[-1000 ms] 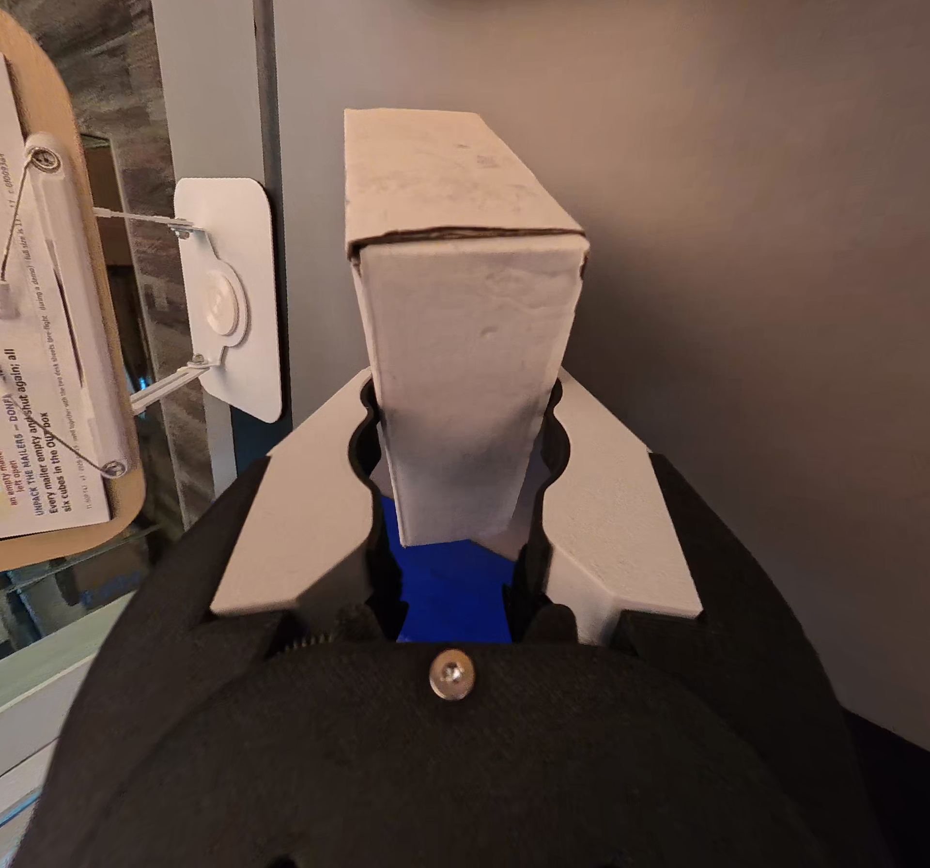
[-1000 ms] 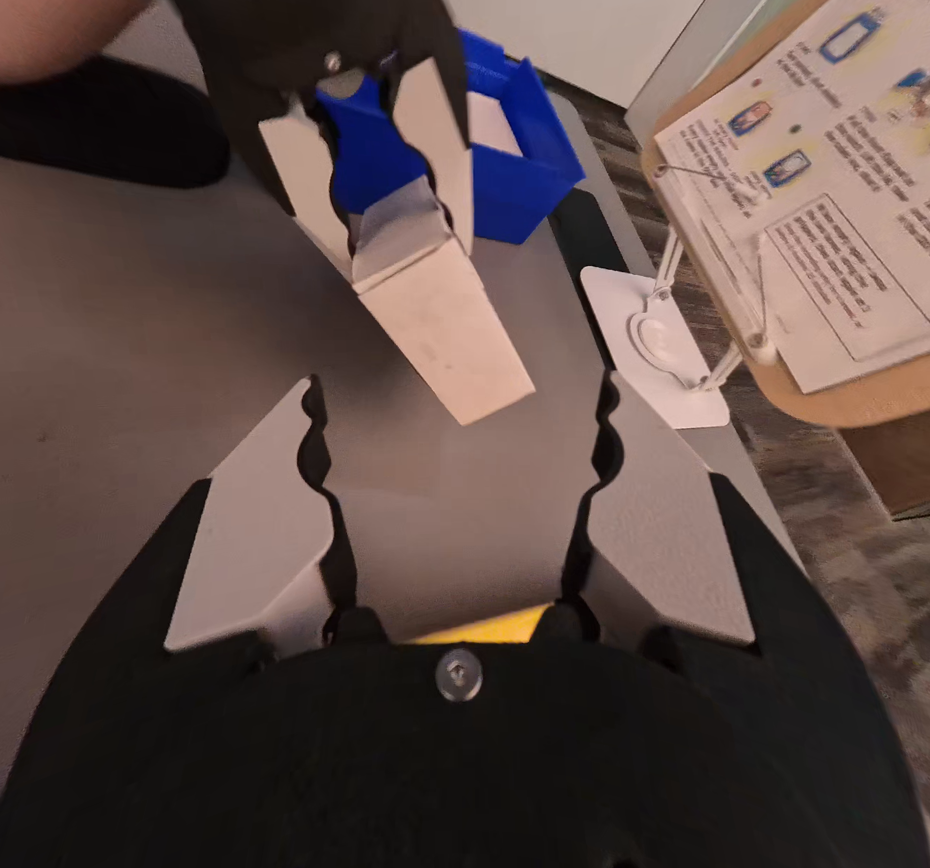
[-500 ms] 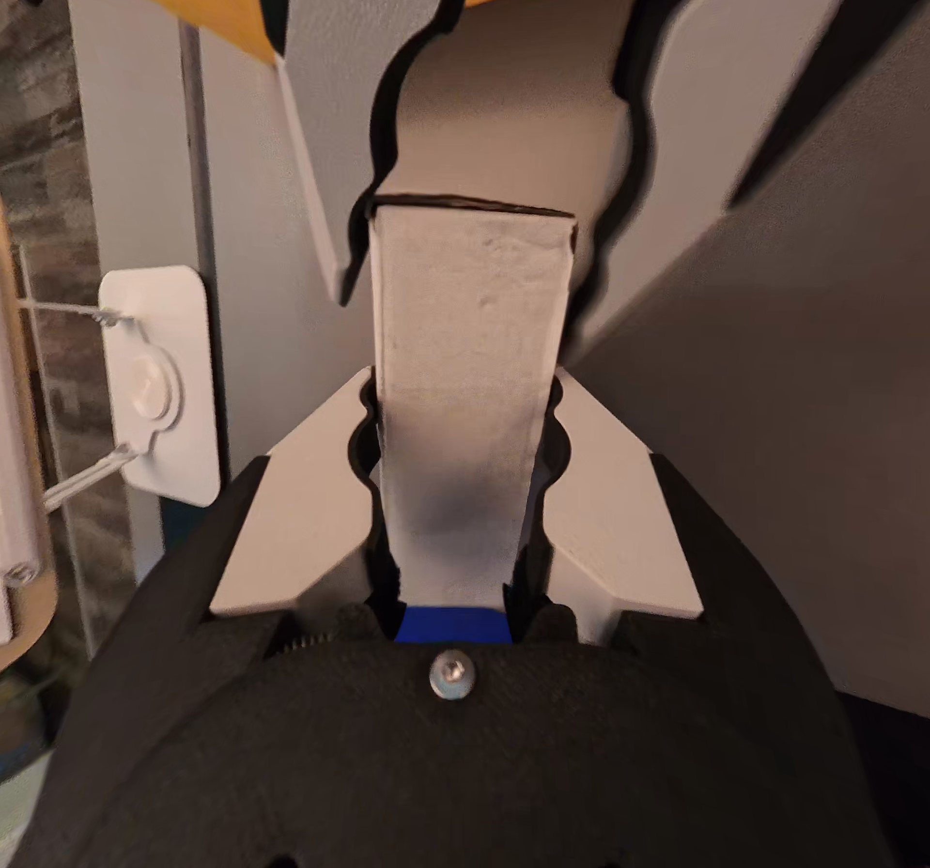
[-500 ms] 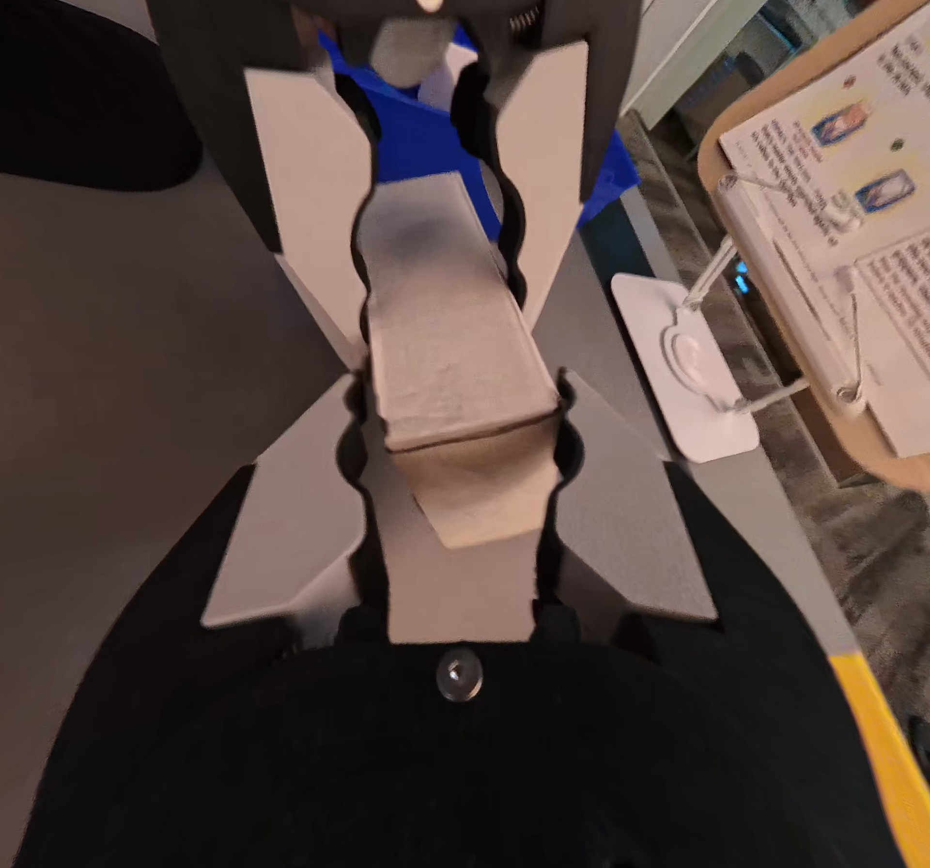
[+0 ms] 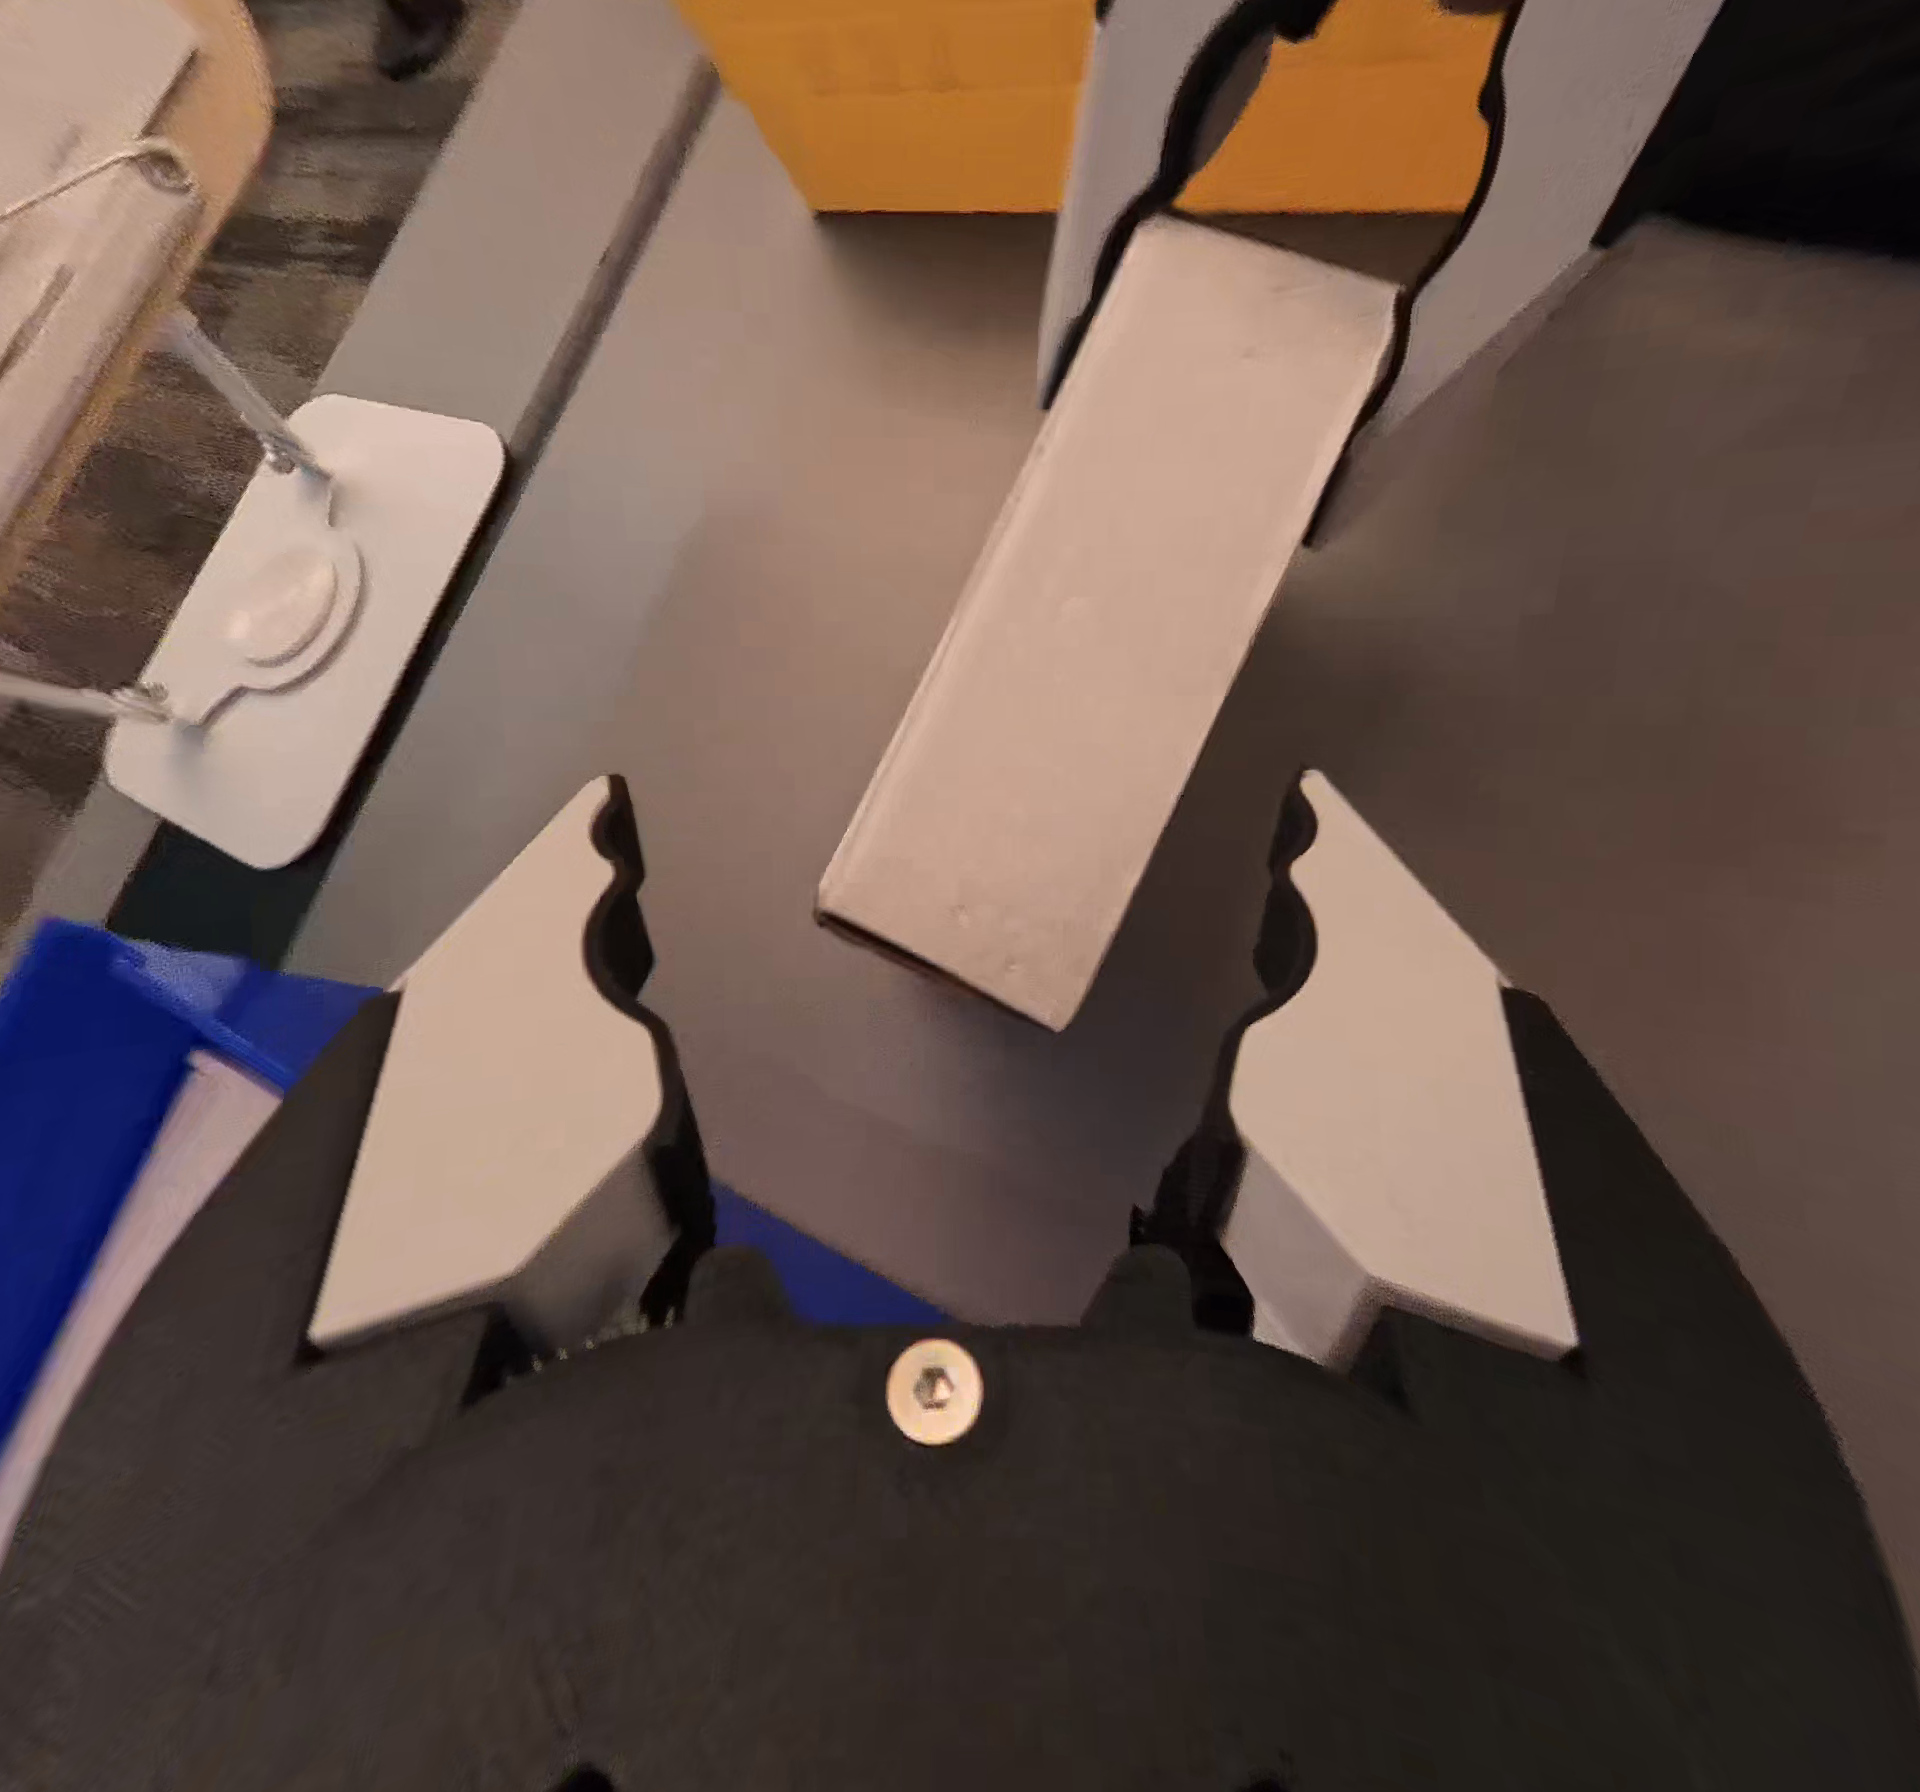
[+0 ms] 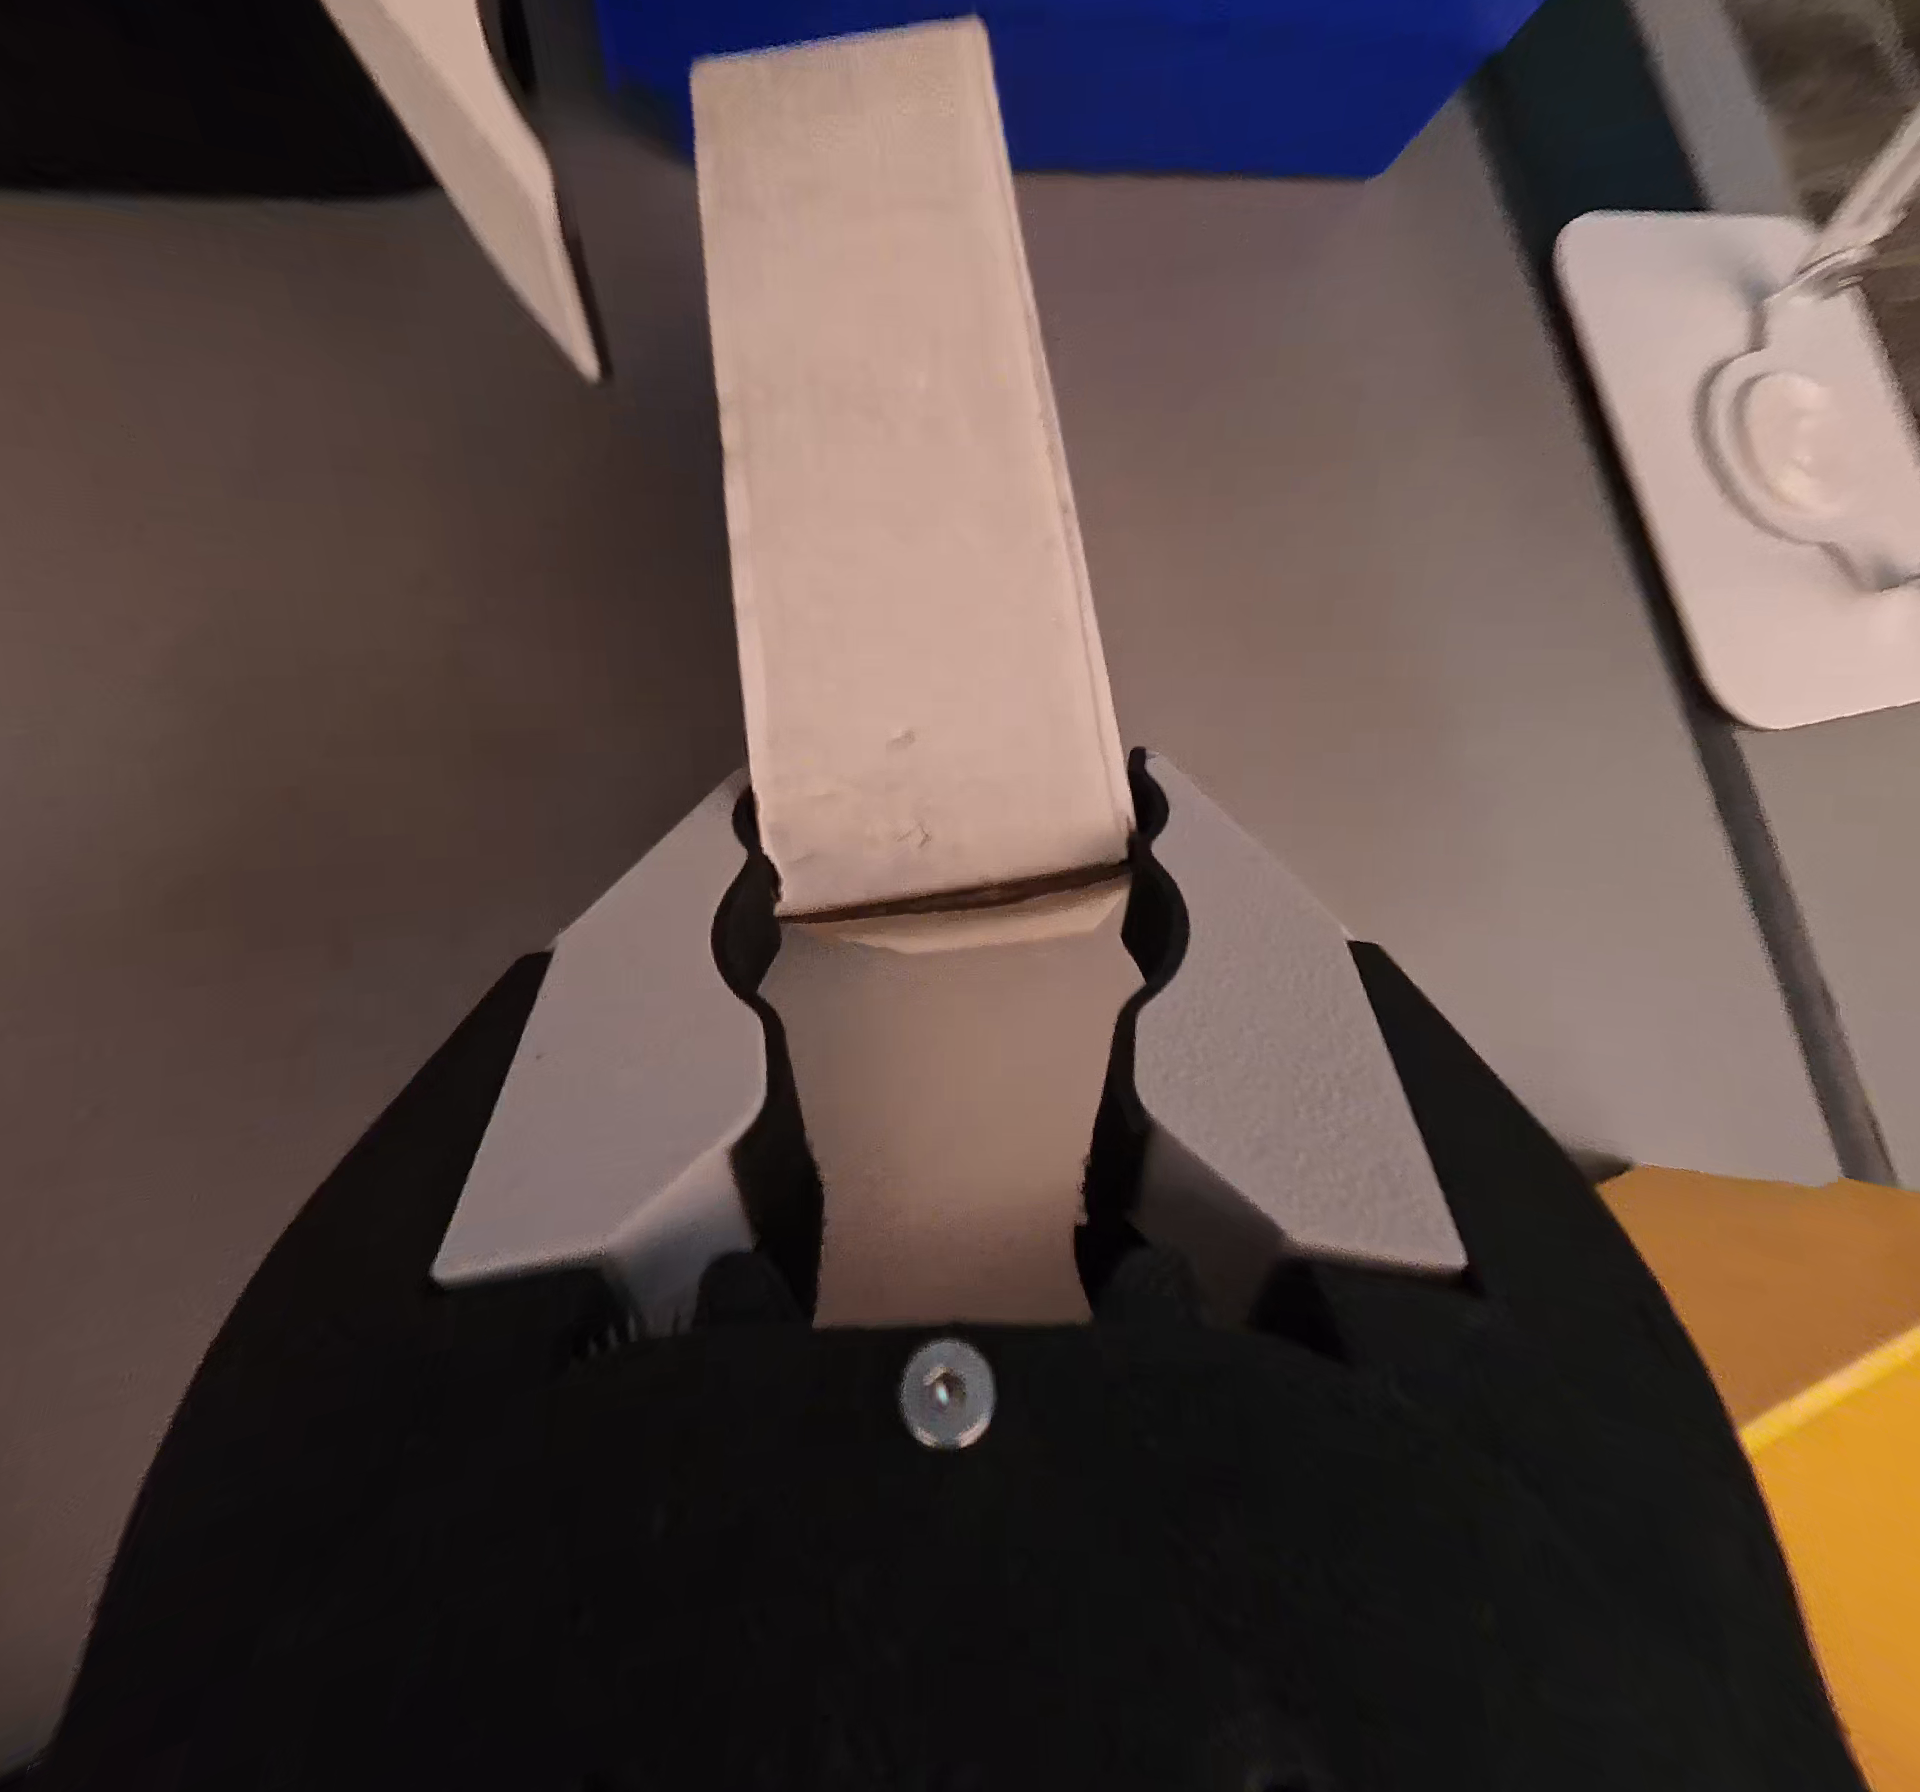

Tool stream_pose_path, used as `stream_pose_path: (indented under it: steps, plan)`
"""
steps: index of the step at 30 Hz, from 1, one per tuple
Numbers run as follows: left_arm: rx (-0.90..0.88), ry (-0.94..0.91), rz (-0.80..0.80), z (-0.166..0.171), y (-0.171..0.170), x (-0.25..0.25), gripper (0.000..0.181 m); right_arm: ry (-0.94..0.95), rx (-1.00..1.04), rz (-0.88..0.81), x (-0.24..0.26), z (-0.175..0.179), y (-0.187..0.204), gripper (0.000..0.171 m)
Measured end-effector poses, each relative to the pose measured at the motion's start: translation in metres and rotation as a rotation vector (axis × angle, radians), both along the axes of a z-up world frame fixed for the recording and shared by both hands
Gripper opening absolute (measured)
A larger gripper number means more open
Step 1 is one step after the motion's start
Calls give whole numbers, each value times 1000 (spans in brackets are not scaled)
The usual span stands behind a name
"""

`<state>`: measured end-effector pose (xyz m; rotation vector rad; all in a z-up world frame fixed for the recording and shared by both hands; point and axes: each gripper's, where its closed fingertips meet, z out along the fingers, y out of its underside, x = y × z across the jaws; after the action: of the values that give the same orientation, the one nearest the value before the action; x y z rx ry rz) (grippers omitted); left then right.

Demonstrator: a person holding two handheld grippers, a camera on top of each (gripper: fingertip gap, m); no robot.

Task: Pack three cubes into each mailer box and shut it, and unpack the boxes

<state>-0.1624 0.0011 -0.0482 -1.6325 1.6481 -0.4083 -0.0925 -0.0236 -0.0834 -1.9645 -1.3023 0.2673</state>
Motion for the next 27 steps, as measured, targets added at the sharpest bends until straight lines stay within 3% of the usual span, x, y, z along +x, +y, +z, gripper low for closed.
stream_pose_path:
  steps: [4,8,12,15,18,20,24,27]
  plan:
    - [-69,-169,14,-3,-27,-11,119,-37,-41,56,-3,-8,-12,66]
    - [-20,-166,22,-22,-37,-14,125,-34,-44,126,-7,-9,-22,66]
    - [-15,-188,-36,-35,-50,-7,114,-52,15,227,-12,-9,-31,66]
    - [18,-191,-89,-47,-56,-4,87,-64,47,271,-14,-9,-34,66]
    - [-3,-253,-108,-44,-59,0,83,-71,64,271,-12,-8,-33,66]
    - [-39,-278,-102,-43,-56,1,82,-73,138,247,-16,4,-26,76]
    - [-105,-356,-94,-39,-52,1,82,55,305,336,-68,50,-41,70]
    - [-98,-369,-97,-39,-50,0,82,-77,355,399,-95,39,-44,58]
